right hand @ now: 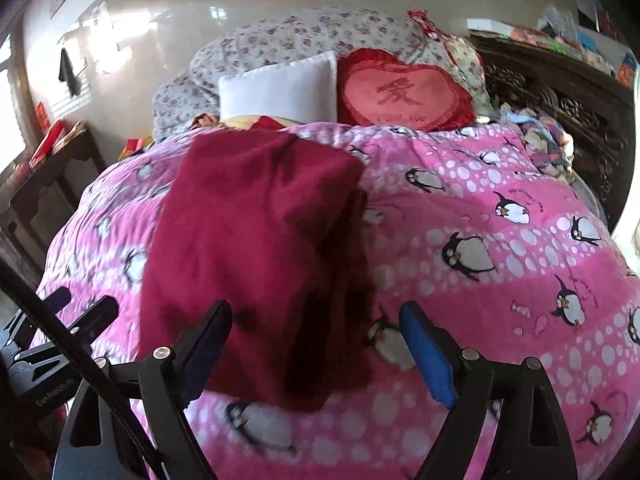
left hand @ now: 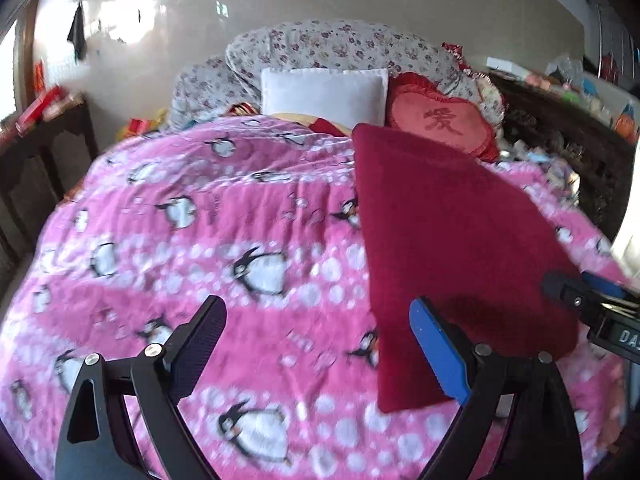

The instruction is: Fold small clothes

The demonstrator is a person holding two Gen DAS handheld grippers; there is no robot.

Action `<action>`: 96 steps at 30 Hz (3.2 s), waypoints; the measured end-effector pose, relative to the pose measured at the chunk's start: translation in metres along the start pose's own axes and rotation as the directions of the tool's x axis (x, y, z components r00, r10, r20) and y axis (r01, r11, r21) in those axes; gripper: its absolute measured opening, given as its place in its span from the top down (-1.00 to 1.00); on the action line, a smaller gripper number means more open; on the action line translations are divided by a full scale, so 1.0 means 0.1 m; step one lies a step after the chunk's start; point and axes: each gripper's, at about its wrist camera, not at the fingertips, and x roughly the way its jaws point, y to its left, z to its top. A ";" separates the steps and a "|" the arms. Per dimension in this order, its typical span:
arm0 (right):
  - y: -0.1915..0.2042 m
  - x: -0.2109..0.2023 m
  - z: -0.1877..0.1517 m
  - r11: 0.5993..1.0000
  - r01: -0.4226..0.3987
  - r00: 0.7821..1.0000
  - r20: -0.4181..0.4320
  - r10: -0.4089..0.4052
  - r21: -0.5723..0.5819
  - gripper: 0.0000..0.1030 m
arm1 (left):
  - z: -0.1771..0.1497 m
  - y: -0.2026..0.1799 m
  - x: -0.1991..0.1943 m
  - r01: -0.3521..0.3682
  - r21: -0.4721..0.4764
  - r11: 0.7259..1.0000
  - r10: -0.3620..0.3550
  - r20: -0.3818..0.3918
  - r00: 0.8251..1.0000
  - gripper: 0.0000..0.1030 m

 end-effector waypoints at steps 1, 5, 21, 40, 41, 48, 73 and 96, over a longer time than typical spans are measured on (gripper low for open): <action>-0.07 0.03 0.05 1.000 -0.002 1.000 0.006 0.001 0.019 -0.83 | 0.05 0.02 0.04 0.032 -0.018 0.999 -0.032 -0.005 0.999 -0.85; -0.32 0.24 0.19 0.991 -0.081 0.996 -0.035 0.085 0.104 -0.97 | 0.26 0.10 0.28 0.155 -0.104 0.982 -0.162 -0.060 0.985 -0.93; -0.45 0.89 0.24 0.841 -0.451 0.877 -0.029 0.480 0.297 -0.35 | 0.31 -0.15 0.88 0.381 -0.134 0.915 -0.398 -0.139 0.907 -0.20; 0.62 -0.46 -0.44 0.834 -0.546 0.829 -0.091 0.551 0.078 -0.01 | -0.26 0.52 -0.78 0.288 -0.055 0.956 -0.293 -0.196 0.936 0.13; 0.67 -0.44 -0.53 0.837 -0.542 0.829 -0.112 0.547 0.076 -0.03 | -0.37 0.54 -0.77 0.268 -0.052 0.962 -0.273 -0.208 0.939 0.13; 0.70 -0.16 -0.90 0.936 -0.353 0.916 -0.202 0.347 0.008 -0.41 | -0.86 0.73 -0.50 0.148 -0.089 0.985 -0.165 -0.233 0.958 -0.31; 1.12 -0.47 -0.73 0.944 -0.200 0.979 -0.102 0.179 -0.262 0.63 | -0.84 0.45 -0.54 -0.094 0.038 0.995 0.097 -0.106 0.990 -0.44; 1.15 -1.03 -1.20 0.961 -0.157 0.986 0.011 0.164 -0.227 -0.22 | -0.95 0.51 -0.92 -0.139 -0.036 0.990 0.138 -0.037 0.990 -0.58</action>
